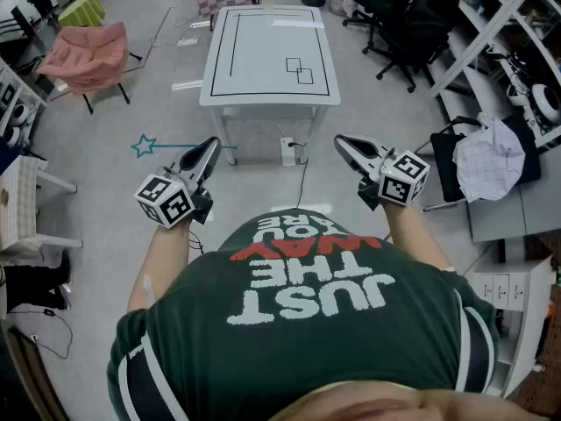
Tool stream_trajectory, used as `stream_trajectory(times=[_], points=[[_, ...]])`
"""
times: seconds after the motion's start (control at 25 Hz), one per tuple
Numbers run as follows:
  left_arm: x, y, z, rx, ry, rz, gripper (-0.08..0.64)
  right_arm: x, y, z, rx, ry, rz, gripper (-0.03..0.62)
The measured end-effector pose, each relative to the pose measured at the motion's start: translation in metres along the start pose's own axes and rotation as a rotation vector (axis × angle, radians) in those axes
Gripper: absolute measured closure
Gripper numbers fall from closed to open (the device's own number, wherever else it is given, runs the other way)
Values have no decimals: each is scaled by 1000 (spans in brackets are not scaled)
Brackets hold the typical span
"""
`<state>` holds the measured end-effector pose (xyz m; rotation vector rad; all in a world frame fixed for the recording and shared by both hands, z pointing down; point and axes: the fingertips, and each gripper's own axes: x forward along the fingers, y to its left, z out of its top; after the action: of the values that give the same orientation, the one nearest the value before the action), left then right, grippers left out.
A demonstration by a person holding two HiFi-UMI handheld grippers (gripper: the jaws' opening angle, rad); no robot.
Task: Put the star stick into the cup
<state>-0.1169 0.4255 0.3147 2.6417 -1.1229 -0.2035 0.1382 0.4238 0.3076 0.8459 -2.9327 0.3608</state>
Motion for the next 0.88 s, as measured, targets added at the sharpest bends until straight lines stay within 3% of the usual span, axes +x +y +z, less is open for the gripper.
stream_trajectory(times=[0.56, 0.88], points=[[8, -7, -7, -10, -18, -8, 541, -4, -8, 0, -27, 2, 8, 560], [9, -11, -8, -9, -23, -5, 541, -8, -12, 4, 12, -26, -4, 558]])
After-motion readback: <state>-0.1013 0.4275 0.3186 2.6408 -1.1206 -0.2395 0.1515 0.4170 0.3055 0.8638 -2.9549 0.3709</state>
